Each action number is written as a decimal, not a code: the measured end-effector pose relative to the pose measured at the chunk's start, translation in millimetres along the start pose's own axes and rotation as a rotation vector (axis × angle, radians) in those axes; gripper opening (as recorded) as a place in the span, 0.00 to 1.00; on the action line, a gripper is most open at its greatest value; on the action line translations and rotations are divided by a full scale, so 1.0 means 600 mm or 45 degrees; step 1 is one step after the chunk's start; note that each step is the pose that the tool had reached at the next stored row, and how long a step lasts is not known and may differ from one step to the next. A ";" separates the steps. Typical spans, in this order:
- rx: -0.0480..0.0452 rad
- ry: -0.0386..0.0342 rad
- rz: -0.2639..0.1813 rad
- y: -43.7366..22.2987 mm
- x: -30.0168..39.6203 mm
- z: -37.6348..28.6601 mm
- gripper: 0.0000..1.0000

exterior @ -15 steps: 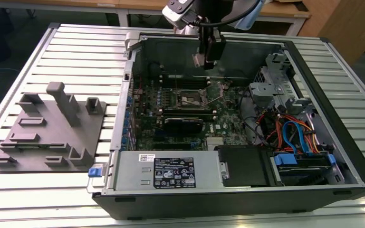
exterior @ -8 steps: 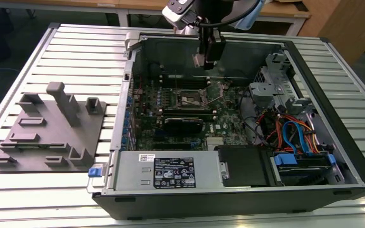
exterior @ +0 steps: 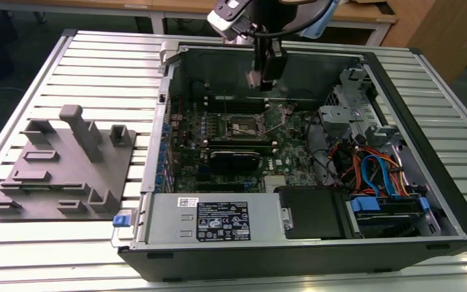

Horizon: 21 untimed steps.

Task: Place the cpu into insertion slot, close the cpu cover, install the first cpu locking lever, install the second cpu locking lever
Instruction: 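Place the cpu into insertion slot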

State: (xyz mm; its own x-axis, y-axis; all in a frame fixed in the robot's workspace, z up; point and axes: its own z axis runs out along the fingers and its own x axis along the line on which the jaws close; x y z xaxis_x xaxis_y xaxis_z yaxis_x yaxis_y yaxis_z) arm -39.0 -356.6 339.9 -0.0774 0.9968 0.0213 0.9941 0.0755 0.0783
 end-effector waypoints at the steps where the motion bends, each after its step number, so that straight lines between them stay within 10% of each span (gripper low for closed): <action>1: 0.001 -0.0001 0.002 0.000 0.000 0.002 0.54; 21: 0.019 -0.0129 0.154 0.000 0.001 0.040 0.54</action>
State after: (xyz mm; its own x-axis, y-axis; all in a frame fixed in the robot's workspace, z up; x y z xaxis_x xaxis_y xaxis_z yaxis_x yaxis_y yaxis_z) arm -37.4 -355.4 316.2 0.0442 0.9988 0.0196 0.9971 -0.0453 0.0610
